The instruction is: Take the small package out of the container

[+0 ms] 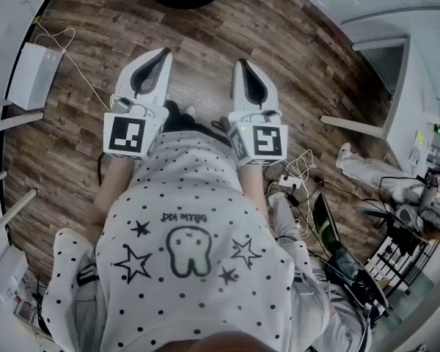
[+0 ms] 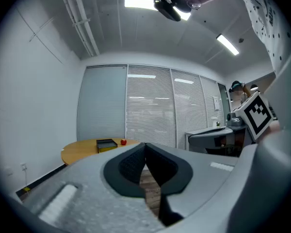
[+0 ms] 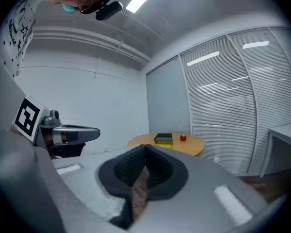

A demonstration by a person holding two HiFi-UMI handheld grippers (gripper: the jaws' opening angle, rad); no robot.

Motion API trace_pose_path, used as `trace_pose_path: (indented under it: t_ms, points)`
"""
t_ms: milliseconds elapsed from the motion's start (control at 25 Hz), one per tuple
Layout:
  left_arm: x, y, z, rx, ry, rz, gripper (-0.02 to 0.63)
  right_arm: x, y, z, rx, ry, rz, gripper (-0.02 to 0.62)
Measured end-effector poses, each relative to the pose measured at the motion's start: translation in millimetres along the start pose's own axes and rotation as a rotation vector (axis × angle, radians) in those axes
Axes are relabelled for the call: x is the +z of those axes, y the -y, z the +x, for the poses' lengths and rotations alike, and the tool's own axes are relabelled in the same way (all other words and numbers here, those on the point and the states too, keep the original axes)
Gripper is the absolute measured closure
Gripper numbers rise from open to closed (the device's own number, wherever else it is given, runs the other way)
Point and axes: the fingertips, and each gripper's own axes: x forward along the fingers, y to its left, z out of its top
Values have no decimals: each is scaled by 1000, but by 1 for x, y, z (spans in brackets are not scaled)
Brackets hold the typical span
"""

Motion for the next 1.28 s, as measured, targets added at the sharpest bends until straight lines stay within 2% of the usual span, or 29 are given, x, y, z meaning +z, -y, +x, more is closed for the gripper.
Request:
trace_pose_path:
  t_ms: [680,840,1280]
  points:
    - [5,3,1,13,6,-17,595,2,-1,-4,42,9,-10,591]
    - [5,4,-3,15,9,-10,595,2,-4,-6,50,36,17,591]
    - [2,4,6,12,-22,-12,595,4,8,-4,29,40,43,591]
